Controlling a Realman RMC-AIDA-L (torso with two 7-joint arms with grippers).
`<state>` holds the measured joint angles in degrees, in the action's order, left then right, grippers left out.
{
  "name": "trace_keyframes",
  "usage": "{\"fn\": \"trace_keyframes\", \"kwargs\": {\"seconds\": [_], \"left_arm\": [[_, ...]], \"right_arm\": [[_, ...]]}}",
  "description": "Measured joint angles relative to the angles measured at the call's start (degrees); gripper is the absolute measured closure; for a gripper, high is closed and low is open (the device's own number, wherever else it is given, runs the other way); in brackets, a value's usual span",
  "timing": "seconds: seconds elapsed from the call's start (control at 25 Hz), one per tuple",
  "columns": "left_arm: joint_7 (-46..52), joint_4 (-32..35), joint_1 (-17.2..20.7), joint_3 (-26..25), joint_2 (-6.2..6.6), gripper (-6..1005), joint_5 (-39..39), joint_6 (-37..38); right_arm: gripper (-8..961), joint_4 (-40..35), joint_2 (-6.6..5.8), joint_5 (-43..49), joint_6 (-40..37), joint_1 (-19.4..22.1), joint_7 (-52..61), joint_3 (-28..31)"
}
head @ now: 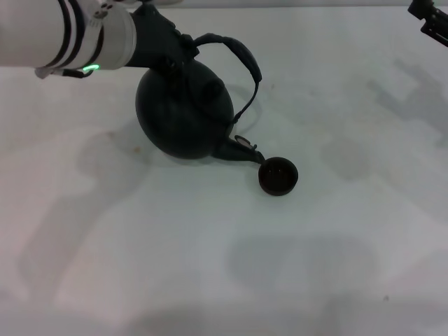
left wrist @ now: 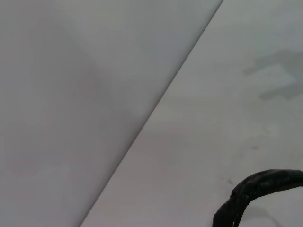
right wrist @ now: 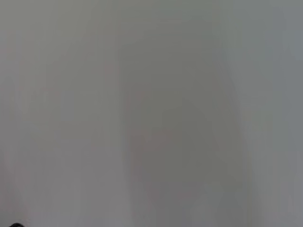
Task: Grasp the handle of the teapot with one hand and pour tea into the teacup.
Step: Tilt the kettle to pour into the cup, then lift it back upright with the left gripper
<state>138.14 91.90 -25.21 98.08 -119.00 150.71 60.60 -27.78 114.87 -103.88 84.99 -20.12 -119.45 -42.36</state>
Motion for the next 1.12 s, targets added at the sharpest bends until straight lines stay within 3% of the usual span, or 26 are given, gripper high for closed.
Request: {"fn": "trace_keyframes", "kwargs": {"seconds": [1.12], "left_arm": [[1.1, 1.0, -4.8, 0.8, 0.04, 885, 3.3, 5.4]], "right_arm": [[112, 1.8, 0.09, -0.4, 0.0, -1.2, -0.3, -0.3]]}}
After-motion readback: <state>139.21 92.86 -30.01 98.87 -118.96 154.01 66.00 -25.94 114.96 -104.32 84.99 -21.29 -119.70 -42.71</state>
